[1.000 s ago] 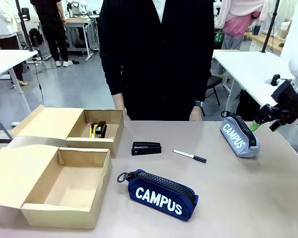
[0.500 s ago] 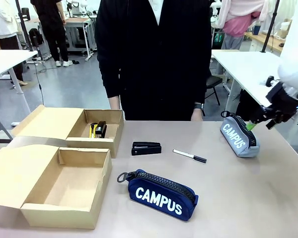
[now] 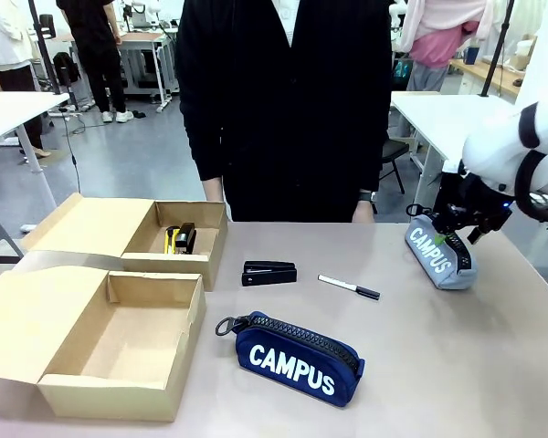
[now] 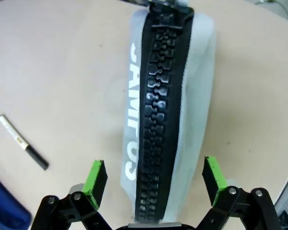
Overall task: Place items inside the box.
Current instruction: Pick up a Pencil pouch or Stapler and place it inside the Mailer Box closest to the robot.
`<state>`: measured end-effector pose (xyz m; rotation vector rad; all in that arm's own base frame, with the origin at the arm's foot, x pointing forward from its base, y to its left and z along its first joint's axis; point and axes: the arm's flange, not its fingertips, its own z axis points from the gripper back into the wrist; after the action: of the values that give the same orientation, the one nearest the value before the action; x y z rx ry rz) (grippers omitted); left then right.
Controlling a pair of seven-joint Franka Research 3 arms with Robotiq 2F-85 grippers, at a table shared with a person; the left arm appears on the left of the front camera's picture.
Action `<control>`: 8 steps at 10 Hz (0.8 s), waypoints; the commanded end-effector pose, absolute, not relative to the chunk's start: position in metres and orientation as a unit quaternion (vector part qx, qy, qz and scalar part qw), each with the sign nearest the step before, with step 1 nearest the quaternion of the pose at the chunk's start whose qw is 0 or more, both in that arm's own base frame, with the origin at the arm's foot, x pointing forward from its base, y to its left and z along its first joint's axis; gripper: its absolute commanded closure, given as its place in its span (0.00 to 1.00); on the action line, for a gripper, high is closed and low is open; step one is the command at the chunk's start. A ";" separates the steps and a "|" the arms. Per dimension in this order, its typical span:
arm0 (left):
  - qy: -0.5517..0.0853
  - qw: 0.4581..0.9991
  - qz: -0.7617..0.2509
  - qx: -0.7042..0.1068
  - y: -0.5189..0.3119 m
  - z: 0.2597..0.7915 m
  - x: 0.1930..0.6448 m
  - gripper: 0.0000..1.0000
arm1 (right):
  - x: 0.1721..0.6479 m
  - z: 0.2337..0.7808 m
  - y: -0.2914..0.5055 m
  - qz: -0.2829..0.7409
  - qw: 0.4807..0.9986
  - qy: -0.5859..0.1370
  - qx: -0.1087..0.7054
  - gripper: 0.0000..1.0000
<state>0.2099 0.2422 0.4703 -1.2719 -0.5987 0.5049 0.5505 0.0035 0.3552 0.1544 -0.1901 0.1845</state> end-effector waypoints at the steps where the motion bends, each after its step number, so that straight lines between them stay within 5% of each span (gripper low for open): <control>1: -0.282 0.728 0.221 -0.584 0.243 0.472 0.210 0.00 | 0.561 0.350 0.011 0.083 0.993 -0.070 0.054 0.00; 5: -0.282 0.728 0.221 -0.584 0.243 0.472 0.210 0.00 | 0.558 0.344 0.008 0.072 0.994 -0.064 0.050 0.09; 6: -0.282 0.728 0.221 -0.584 0.243 0.472 0.210 0.00 | 0.556 0.343 0.008 0.071 0.995 -0.063 0.045 0.66; 7: -0.282 0.728 0.221 -0.584 0.243 0.472 0.210 0.00 | 0.556 0.342 0.009 0.066 0.995 -0.063 0.039 0.69; 8: -0.282 0.728 0.221 -0.584 0.243 0.472 0.210 0.00 | 0.555 0.342 0.009 0.069 0.995 -0.062 0.037 1.00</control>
<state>0.2099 0.2422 0.4704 -1.2718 -0.5989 0.5047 0.5558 0.0063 0.3371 0.1120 -0.1320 0.1610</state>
